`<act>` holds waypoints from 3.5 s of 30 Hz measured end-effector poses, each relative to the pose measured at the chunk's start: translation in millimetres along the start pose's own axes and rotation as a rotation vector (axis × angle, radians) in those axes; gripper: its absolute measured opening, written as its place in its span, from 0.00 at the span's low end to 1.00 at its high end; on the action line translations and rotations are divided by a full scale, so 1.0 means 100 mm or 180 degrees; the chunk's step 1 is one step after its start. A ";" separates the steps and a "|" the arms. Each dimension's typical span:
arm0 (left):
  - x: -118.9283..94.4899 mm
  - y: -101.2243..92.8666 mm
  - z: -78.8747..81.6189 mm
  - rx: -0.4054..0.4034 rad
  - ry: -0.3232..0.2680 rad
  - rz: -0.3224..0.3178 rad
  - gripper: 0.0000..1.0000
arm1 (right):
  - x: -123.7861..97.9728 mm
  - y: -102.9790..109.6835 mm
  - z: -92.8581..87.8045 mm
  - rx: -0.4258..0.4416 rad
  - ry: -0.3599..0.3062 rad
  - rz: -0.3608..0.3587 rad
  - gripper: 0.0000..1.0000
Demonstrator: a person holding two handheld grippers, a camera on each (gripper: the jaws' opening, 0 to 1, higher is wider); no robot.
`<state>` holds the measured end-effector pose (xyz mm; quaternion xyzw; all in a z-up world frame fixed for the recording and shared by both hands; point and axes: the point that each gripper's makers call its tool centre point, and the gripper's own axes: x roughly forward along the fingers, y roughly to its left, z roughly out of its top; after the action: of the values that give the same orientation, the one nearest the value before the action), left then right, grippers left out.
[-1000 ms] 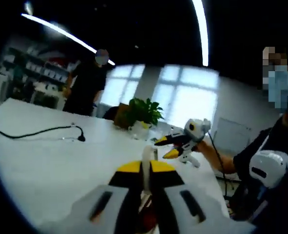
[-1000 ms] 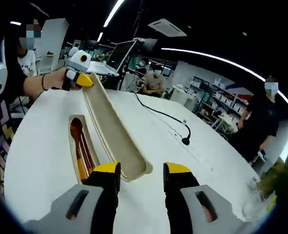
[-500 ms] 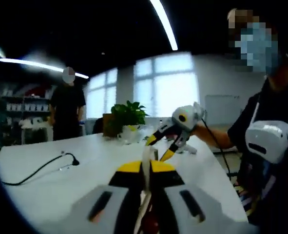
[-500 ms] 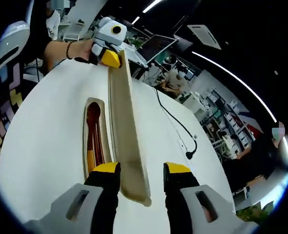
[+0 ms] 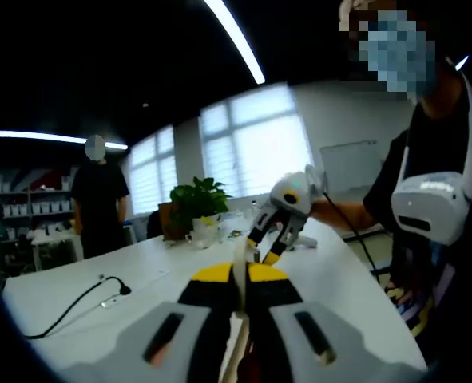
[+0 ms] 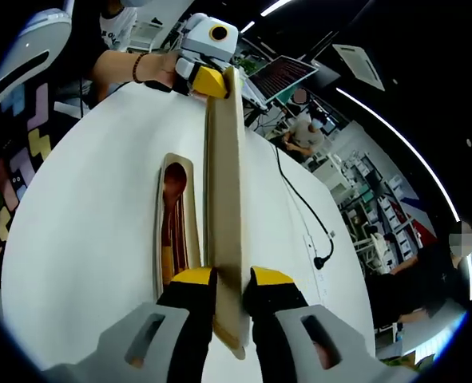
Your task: Arrange the utensils inside the cutlery case until each visible utensil rests in its matching compartment.
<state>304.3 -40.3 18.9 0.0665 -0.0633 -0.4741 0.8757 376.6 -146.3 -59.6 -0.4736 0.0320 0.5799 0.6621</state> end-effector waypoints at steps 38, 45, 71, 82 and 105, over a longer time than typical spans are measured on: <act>0.17 0.15 -0.04 -0.4185 -0.0771 -0.0163 0.61 | -0.45 -0.55 0.01 -0.1297 0.0378 -0.2072 0.02; 0.13 0.33 -0.10 -0.4267 -0.0641 -0.0032 0.48 | -0.51 -0.56 0.10 -0.1526 0.0507 -0.2375 0.02; 0.34 -0.07 -0.18 -0.4664 -0.0480 0.0016 0.02 | -0.50 -0.34 0.26 -0.1925 0.0557 -0.2502 0.08; 0.29 -0.07 -0.36 -0.4679 -0.0303 0.0188 0.02 | -0.27 -0.12 0.23 -0.0933 -0.0196 -0.1626 0.16; 0.00 0.02 -0.60 -0.4706 -0.0250 0.0392 0.02 | -0.51 -0.13 0.12 0.0293 -0.0969 -0.0891 0.32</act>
<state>316.8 -35.8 -39.4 -0.5610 0.2374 -0.3451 0.7140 364.4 -174.5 -15.0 -0.3496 -0.1080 0.5451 0.7543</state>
